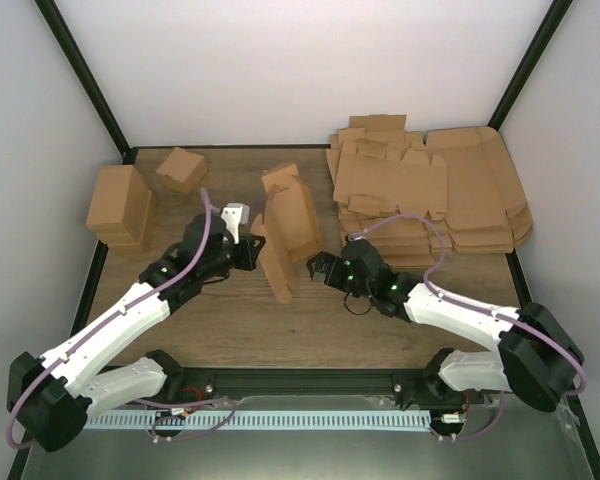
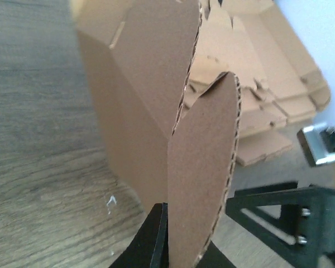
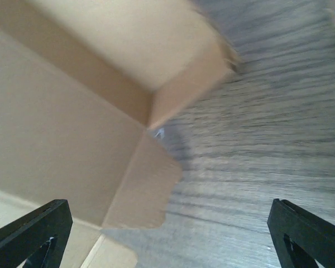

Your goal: Fold the paper box

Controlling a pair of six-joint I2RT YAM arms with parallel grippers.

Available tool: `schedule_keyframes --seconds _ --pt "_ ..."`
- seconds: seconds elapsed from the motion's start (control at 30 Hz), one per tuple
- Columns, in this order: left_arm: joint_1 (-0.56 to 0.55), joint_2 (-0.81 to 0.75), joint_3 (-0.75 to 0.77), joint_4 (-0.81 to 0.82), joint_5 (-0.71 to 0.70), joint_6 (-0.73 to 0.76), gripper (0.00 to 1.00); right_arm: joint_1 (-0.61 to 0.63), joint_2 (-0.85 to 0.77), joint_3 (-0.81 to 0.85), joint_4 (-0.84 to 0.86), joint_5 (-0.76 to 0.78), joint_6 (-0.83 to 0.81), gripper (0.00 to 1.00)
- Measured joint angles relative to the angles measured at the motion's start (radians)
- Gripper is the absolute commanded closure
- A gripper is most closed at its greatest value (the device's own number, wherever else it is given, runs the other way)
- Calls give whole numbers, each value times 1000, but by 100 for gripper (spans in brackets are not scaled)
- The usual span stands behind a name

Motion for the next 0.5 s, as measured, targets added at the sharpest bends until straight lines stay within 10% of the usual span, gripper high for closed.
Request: schedule_keyframes --seconds 0.5 --pt "-77 -136 -85 -42 67 305 96 -284 -319 1 -95 -366 -396 0"
